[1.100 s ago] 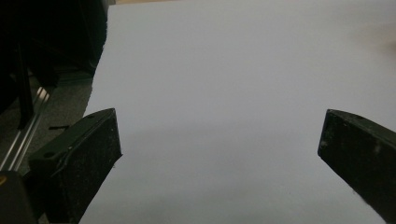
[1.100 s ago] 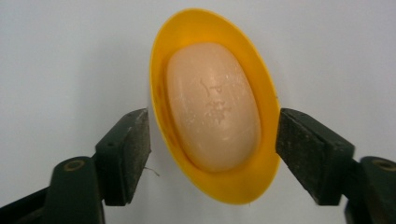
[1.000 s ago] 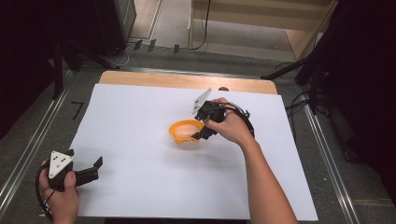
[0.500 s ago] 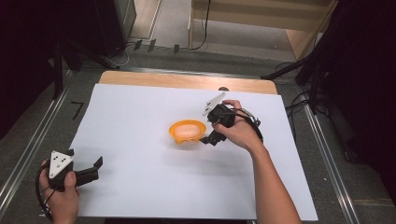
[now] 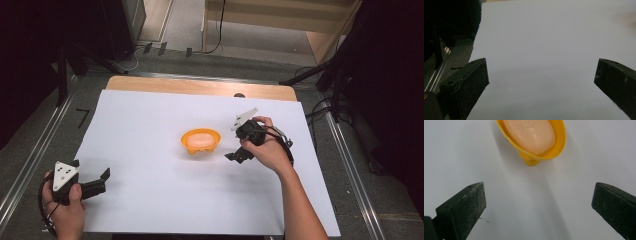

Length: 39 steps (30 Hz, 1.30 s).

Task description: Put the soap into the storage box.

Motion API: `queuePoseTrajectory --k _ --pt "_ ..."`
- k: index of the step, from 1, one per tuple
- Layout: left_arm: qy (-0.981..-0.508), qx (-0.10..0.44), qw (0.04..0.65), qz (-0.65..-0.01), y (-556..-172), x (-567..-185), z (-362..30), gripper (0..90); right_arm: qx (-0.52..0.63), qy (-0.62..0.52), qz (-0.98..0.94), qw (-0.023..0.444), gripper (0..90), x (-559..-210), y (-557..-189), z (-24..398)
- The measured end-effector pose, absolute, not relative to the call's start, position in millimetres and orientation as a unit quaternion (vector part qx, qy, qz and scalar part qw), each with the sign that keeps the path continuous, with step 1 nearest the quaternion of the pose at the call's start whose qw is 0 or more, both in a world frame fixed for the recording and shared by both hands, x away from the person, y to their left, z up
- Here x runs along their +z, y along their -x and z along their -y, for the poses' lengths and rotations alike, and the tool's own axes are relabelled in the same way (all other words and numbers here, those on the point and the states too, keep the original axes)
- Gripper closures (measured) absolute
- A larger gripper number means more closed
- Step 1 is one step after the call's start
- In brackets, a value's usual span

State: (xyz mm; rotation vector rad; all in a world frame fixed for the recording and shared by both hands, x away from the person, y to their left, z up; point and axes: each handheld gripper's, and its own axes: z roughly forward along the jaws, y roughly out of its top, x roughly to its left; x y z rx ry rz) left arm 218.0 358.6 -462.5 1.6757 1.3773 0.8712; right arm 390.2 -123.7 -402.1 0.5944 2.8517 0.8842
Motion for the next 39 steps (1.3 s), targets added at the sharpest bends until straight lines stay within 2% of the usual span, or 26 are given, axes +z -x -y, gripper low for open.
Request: queuePoseTrajectory --k 39 --pt "-0.662 0.346 0.388 -0.540 -217.9 -462.5 -357.7 0.0 0.329 -0.262 -0.904 0.070 3.3 -440.1 -322.5 213.1"
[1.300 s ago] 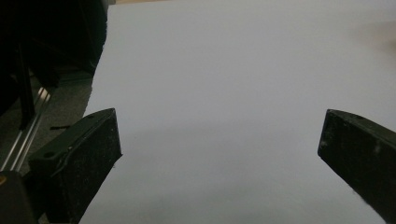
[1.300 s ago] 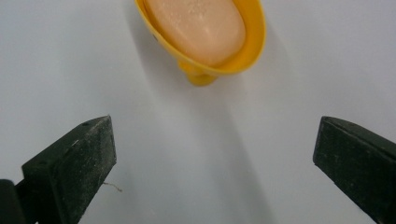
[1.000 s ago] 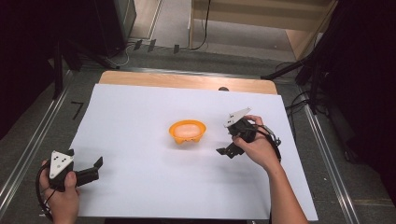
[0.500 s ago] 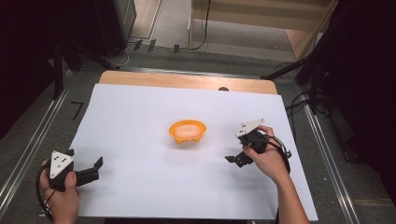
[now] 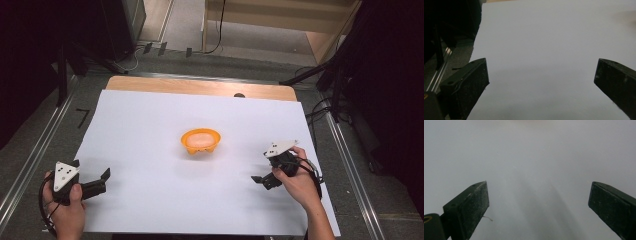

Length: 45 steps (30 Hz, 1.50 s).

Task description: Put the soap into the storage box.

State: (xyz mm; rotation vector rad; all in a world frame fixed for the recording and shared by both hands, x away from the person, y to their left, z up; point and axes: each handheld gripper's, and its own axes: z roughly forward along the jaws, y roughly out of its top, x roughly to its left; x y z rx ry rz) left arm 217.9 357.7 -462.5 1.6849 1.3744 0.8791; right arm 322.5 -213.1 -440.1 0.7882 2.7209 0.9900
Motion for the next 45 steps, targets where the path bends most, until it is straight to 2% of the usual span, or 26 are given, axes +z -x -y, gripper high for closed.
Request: queuePoseTrajectory --k 20,45 --pt "-0.662 0.349 0.387 -0.539 -217.7 -462.7 -356.9 0.0 0.367 -0.319 -0.870 0.085 4.3 -458.7 -285.3 274.1" --pt "-0.662 0.350 0.386 -0.538 -217.2 -462.6 -356.7 0.0 0.387 -0.369 -0.839 0.100 4.4 -477.1 -242.5 325.6"
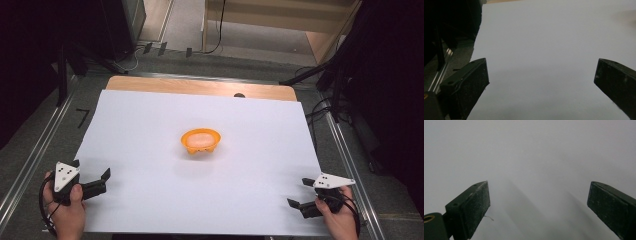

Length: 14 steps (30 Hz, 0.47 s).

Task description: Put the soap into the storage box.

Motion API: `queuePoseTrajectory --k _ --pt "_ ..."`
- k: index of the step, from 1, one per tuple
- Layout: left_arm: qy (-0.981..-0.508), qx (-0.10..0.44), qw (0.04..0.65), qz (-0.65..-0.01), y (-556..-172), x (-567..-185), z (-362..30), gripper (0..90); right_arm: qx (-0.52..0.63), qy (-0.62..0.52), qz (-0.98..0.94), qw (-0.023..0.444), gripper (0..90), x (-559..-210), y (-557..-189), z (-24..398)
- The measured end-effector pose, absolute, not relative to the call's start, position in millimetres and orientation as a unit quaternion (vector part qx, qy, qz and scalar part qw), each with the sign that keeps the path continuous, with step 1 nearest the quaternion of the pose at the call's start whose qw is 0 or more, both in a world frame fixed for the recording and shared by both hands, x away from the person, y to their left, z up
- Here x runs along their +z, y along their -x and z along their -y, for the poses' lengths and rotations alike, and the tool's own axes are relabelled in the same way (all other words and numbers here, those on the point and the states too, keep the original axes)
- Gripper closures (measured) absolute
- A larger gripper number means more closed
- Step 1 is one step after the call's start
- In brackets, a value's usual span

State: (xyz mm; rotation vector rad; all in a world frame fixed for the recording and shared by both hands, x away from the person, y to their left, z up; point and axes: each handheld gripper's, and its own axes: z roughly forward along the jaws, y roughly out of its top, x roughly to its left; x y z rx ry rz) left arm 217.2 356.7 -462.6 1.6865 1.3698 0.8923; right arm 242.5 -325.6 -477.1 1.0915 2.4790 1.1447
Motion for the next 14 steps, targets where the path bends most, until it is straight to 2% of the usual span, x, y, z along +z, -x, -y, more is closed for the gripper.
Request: queuePoseTrajectory --k 14 --pt "-0.663 0.349 0.386 -0.539 -217.8 -462.7 -356.8 0.0 0.422 -0.389 -0.812 0.106 4.4 -484.4 -225.5 344.4"
